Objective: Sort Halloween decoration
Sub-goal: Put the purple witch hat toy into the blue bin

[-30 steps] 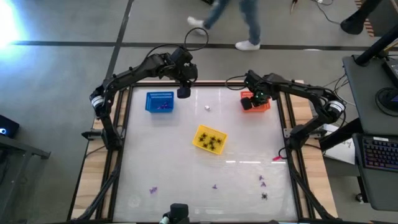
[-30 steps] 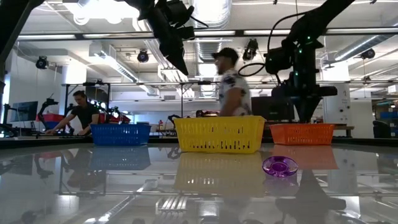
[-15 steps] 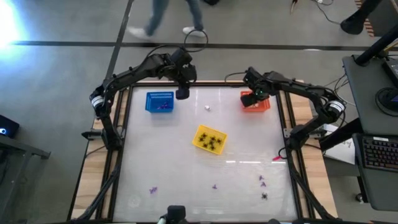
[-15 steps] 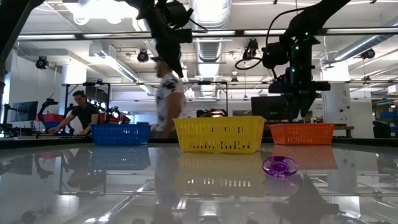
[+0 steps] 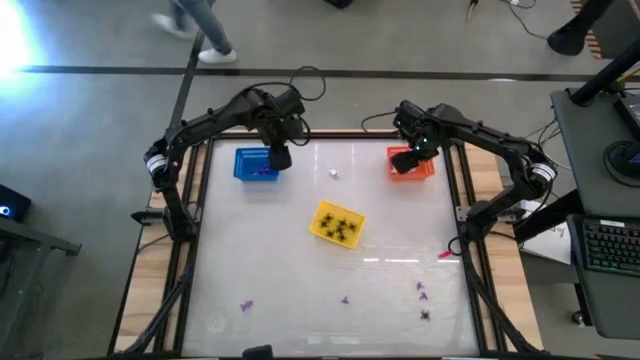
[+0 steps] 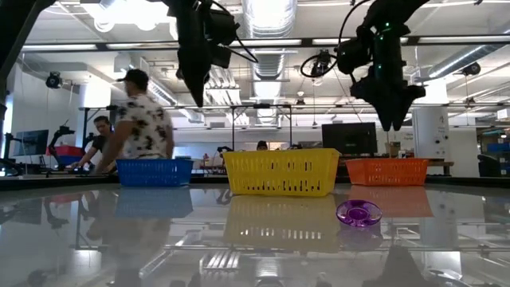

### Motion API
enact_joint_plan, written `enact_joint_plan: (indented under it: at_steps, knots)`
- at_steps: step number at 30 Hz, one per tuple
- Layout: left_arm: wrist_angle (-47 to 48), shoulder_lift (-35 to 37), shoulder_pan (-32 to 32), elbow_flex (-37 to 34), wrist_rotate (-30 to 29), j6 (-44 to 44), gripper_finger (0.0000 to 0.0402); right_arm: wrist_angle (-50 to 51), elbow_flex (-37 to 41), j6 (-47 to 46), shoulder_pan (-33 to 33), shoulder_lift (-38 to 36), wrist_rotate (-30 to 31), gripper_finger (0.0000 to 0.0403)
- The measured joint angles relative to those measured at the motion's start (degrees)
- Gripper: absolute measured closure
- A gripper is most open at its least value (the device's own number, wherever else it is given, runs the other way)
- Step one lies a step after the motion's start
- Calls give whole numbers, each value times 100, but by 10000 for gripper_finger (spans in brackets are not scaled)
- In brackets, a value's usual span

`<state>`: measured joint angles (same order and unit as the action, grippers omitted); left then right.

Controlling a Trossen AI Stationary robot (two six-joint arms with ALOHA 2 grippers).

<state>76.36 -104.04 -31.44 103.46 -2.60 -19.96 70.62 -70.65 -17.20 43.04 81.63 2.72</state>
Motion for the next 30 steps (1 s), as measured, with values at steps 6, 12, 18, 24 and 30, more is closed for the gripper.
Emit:
enact_joint_plan:
  at_steps: [6, 12, 18, 24, 30]
  knots:
    - [227, 76, 288, 0, 53, 391, 252, 469, 22, 84, -324, -153, -13, 249]
    - [231, 198, 748, 0, 64, 852, 252, 636, 22, -164, -794, -463, -27, 243]
    - [280, 325, 1146, 0, 66, 1063, 252, 761, 22, -942, -1430, -835, -38, 248]
    - [530, 488, 1424, -2, 64, 1064, 252, 762, 22, -2014, -2298, -1112, -151, 248]
    - [838, 682, 1726, -9, 60, 1009, 252, 653, 22, -3060, -3345, -1133, -172, 246]
